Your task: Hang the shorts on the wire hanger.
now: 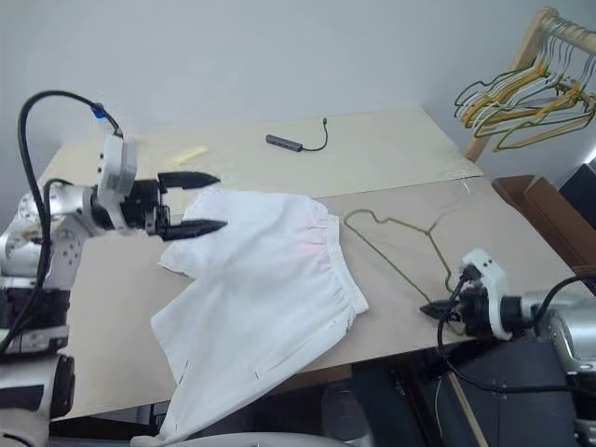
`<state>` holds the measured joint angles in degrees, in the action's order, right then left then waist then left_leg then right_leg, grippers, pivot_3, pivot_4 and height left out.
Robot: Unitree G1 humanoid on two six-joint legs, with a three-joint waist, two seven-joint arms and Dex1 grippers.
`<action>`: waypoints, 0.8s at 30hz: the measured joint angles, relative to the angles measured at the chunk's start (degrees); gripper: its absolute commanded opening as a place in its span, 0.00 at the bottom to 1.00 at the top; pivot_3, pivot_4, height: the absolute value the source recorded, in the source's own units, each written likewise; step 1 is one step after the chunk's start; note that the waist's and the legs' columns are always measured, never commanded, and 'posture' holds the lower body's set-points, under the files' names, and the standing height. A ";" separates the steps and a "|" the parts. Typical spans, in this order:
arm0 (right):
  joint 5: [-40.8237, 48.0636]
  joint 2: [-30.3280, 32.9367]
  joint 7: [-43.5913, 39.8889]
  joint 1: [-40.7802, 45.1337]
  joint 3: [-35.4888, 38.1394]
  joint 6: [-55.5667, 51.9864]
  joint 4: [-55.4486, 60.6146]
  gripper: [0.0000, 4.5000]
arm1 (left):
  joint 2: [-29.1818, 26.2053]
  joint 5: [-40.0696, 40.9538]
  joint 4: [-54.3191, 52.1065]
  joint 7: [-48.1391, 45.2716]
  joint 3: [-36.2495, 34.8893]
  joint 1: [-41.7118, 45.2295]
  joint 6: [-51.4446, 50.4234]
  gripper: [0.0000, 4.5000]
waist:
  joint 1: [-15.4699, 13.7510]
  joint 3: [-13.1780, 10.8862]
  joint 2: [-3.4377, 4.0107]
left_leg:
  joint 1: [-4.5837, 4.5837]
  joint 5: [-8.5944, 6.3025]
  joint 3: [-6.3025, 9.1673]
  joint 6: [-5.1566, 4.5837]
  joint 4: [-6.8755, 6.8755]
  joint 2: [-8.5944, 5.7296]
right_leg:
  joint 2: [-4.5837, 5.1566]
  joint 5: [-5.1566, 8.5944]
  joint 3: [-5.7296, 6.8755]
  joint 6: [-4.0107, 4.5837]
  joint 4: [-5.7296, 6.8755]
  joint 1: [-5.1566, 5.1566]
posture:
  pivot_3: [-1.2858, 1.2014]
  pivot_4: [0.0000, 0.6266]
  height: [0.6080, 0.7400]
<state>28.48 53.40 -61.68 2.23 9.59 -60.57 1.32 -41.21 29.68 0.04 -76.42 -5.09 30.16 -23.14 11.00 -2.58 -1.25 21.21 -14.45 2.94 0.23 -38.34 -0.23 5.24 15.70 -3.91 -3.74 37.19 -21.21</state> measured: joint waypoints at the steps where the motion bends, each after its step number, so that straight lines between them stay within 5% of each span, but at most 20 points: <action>1: 0.18 -0.76 0.52 -0.29 -0.06 -0.70 -0.53 0.00 | -0.47 0.29 -1.32 -0.26 0.00 -0.86 -0.53 0.99 | -0.08 0.01 0.01 | -0.02 0.00 -0.03 0.00 0.00 -0.01 | -0.01 0.00 -0.02 0.00 0.00 0.00 | 0.45 0.00 1.00; 24: 3.55 5.36 -9.56 11.85 -13.22 -3.52 -6.70 0.00 | -4.65 3.05 -7.49 -2.29 0.61 -5.78 -3.15 0.99 | -2.39 0.06 0.10 | -0.09 -0.03 -0.15 -0.05 -0.01 -0.13 | -0.10 0.01 -0.03 -0.03 -0.12 0.05 | 0.47 0.00 1.00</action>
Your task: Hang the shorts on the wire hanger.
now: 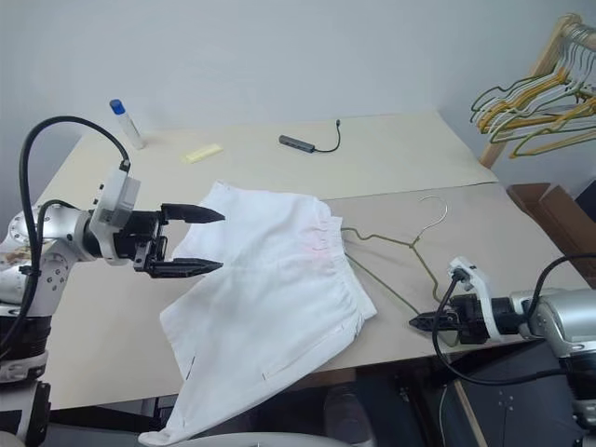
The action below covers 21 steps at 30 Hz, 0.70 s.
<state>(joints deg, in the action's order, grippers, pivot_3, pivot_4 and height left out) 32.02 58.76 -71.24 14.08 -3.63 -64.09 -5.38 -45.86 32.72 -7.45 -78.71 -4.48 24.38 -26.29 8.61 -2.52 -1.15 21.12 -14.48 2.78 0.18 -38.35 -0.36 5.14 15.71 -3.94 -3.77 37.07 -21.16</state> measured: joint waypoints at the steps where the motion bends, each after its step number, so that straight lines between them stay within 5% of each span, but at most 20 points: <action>1: -0.67 -0.65 -0.06 2.35 -1.07 0.16 -1.89 0.00 | -0.02 0.01 -0.15 0.02 0.06 0.03 0.00 0.99 | 0.12 0.00 0.00 | -0.02 0.00 -0.01 0.00 0.00 0.02 | -0.02 0.00 -0.01 0.01 0.00 0.00 | 0.47 0.00 1.00; 11: -10.58 -6.51 -6.67 18.35 -16.23 5.96 -18.59 0.00 | -0.40 -0.02 -0.63 0.42 0.97 0.67 0.09 0.99 | -0.69 0.00 0.00 | 0.07 0.00 0.06 0.00 0.00 -0.06 | 0.03 -0.02 0.04 0.04 0.00 -0.08 | 0.49 0.00 1.00; 21: -16.76 -14.87 -8.02 29.28 -17.69 10.04 -35.74 0.00 | -0.33 -0.04 -0.78 1.74 0.93 0.69 0.66 0.99 | -1.62 0.00 0.00 | 0.07 0.00 0.10 0.00 0.00 -0.04 | 0.00 -0.06 0.07 0.10 0.02 -0.10 | 0.50 0.00 1.00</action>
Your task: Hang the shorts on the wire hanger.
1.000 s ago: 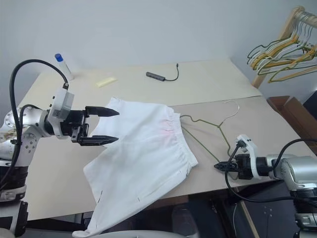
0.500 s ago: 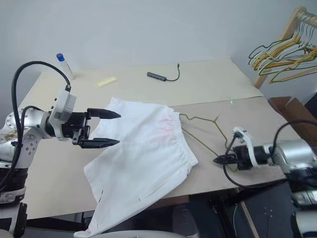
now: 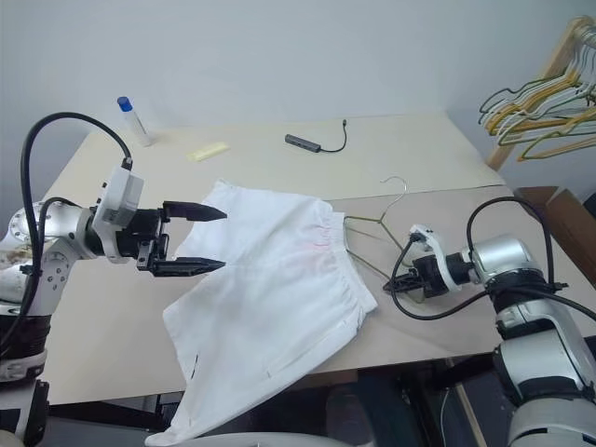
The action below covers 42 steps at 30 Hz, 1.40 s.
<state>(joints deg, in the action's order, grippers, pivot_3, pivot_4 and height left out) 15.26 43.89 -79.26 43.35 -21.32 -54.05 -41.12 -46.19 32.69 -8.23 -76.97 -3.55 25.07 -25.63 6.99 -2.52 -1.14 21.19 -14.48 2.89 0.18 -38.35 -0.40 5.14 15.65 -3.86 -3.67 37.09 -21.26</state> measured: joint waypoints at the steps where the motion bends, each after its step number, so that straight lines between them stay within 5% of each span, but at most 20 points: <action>1: -0.58 -0.58 -0.03 0.36 0.01 0.71 -1.18 0.00 | 0.10 -0.01 0.00 0.07 0.00 0.00 0.32 0.99 | -0.11 0.00 0.00 | 0.00 0.00 0.01 0.00 0.00 -0.05 | 0.06 0.00 0.01 0.00 0.00 0.00 | 0.50 0.00 1.00; 7: -1.24 0.75 0.78 -0.93 3.52 4.24 0.04 0.00 | 0.09 -0.15 0.24 0.13 0.02 0.18 1.22 0.99 | -0.27 -0.01 0.01 | -0.01 0.00 0.06 0.01 -0.01 -0.10 | 0.09 0.00 0.04 -0.02 0.03 0.00 | 0.49 0.00 1.00; 15: -4.01 7.57 12.28 -11.18 14.06 19.72 28.71 0.00 | 2.15 -4.12 8.28 1.86 1.18 7.23 5.48 0.99 | 0.12 -0.01 0.02 | 0.01 0.00 0.00 0.01 -0.01 -0.04 | 0.04 0.01 0.04 -0.05 0.03 -0.02 | 0.46 0.00 1.00; 22: -8.70 8.84 17.13 -10.36 12.71 22.68 48.86 0.00 | 3.90 -12.16 24.27 -0.21 4.45 22.67 16.70 0.99 | 1.30 -0.01 0.02 | 0.13 0.00 0.00 0.01 -0.01 -0.06 | 0.07 0.01 0.04 -0.06 -0.03 -0.09 | 0.44 0.00 1.00; 33: -11.28 9.23 14.72 -5.59 6.13 18.90 54.35 0.00 | 10.27 -26.32 44.50 -12.44 18.19 33.93 35.64 0.99 | 3.60 -0.02 0.02 | 0.23 0.00 0.04 0.00 -0.05 -0.11 | 0.11 0.02 0.09 -0.10 -0.03 -0.12 | 0.43 0.00 1.00; 36: -11.64 9.36 13.73 -5.42 5.81 18.84 55.09 0.00 | 12.90 -30.06 50.59 -11.50 19.88 36.83 39.18 0.87 | 4.42 -0.02 0.01 | 0.32 0.00 0.07 -0.01 -0.06 -0.13 | 0.13 0.02 0.08 -0.12 -0.02 -0.20 | 0.42 0.00 1.00; 42: -11.68 9.36 13.08 -5.32 5.75 18.16 56.42 0.00 | 14.64 -31.96 55.80 -11.47 19.98 38.05 42.04 0.47 | 6.57 -0.02 0.01 | 0.97 0.01 0.14 -0.01 -0.32 -0.12 | 0.12 0.01 0.06 -0.11 0.34 -0.90 | 0.42 0.00 1.00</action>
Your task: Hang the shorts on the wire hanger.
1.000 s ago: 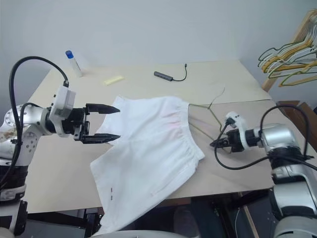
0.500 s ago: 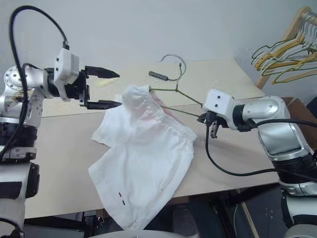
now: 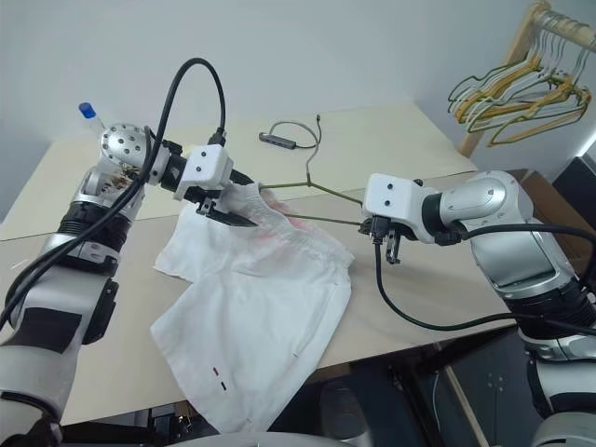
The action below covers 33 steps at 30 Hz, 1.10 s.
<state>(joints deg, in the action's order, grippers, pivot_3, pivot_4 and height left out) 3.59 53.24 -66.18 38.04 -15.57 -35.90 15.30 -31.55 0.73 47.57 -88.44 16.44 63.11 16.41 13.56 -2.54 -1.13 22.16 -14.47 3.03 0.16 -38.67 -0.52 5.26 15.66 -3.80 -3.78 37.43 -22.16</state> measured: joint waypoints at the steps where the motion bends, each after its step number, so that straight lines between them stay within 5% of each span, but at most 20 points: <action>1: 0.01 0.00 -0.04 0.00 0.00 -0.26 0.20 0.00 | 0.13 -0.27 0.44 -0.04 0.00 0.00 0.05 0.42 | 0.22 0.00 0.00 | 0.08 0.00 0.01 0.00 -0.09 -0.02 | 0.01 0.01 0.00 -0.01 0.13 -0.08 | 0.42 0.00 1.00; 7: 1.29 0.00 -1.27 1.59 0.09 -2.80 1.06 0.00 | 0.45 -0.65 2.04 -1.07 -0.22 0.00 0.72 0.02 | 1.19 0.00 0.00 | 0.06 0.00 0.06 0.00 -0.11 -0.04 | 0.02 0.02 0.00 -0.03 0.19 -0.09 | 0.42 0.00 1.00; 12: 2.20 0.00 -1.38 1.60 0.19 -3.26 1.27 0.00 | 0.54 -0.65 2.30 -0.92 -0.97 0.00 -0.27 0.01 | 1.61 0.00 0.00 | 0.08 0.00 0.08 -0.01 -0.11 -0.06 | 0.05 0.03 0.01 -0.05 0.19 -0.10 | 0.41 0.00 1.00; 17: 3.83 0.31 -0.58 0.57 3.04 -3.59 2.04 0.41 | 1.12 -0.47 2.11 -0.49 -1.93 -0.08 -2.85 0.00 | 1.62 0.00 0.00 | 0.08 0.00 0.11 -0.01 -0.11 -0.08 | 0.07 0.03 0.02 -0.05 0.21 -0.10 | 0.41 0.00 1.00; 25: 5.78 4.59 7.78 -15.16 23.38 -8.69 -3.28 1.00 | -2.18 1.67 -1.81 0.47 -5.68 -3.90 -9.67 0.00 | 1.30 0.00 -0.01 | 0.08 -0.02 0.14 -0.04 -0.10 -0.18 | 0.20 0.05 0.00 -0.09 0.25 -0.08 | 0.42 0.00 1.00; 29: 10.26 -0.38 9.88 -24.47 30.24 -11.82 -1.71 1.00 | -2.46 2.02 -3.81 1.66 -6.55 -5.15 -12.12 0.00 | 1.39 0.01 -0.02 | -0.03 -0.01 0.13 -0.04 -0.13 -0.17 | 0.15 0.05 -0.08 -0.09 0.39 -0.02 | 0.42 0.00 1.00; 33: 15.87 -12.60 14.46 -28.70 31.68 -12.74 2.13 1.00 | -2.36 2.88 -5.88 2.59 -6.82 -5.45 -13.95 0.00 | 1.73 0.06 -0.02 | -0.16 -0.01 0.14 -0.04 -0.10 -0.04 | 0.00 0.06 -0.14 -0.09 0.49 0.03 | 0.42 0.00 1.00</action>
<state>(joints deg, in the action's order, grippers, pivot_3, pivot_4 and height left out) 19.46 40.64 -51.72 9.34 16.11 -48.64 17.43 -33.91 3.60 41.69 -85.85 9.62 57.66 2.45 15.29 -2.48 -1.15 22.00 -14.49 3.17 0.13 -38.77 -0.55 5.26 15.72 -3.94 -3.87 37.92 -22.13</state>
